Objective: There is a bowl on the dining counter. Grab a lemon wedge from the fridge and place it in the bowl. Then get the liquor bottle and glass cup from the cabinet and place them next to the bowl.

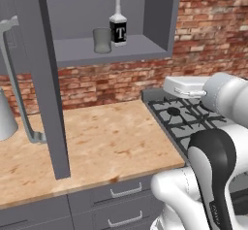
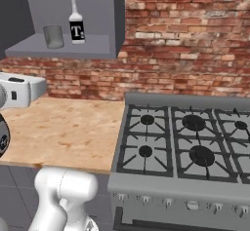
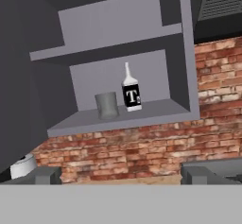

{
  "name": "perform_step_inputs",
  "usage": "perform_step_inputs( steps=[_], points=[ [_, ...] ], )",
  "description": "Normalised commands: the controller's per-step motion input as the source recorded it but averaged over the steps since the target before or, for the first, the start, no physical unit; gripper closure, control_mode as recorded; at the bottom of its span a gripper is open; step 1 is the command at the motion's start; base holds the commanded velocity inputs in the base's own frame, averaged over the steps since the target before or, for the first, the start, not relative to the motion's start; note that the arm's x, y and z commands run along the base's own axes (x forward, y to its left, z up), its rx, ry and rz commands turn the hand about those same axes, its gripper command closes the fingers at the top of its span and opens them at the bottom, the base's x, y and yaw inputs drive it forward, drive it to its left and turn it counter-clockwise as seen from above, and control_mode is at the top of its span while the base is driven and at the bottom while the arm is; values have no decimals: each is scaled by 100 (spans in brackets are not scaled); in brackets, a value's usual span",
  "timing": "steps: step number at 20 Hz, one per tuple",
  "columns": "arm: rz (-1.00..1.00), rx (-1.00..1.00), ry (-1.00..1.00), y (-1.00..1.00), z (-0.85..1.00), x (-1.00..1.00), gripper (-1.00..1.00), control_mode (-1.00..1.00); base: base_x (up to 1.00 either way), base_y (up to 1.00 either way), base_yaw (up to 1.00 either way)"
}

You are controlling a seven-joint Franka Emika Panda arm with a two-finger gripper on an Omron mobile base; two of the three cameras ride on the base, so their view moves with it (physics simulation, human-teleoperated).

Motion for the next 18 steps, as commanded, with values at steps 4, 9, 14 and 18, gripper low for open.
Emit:
perform_step_inputs(
  steps=[4,9,14,18],
  points=[
    [0,0,0,0,0,0,-100,100,23,0,3],
    [0,0,0,0,0,0,-100,100,21,0,9],
    [0,0,0,0,1,4,-100,-100,6,0,0],
    [0,-4,-10,0,53,38,-100,-100,0,0,0]
  ],
)
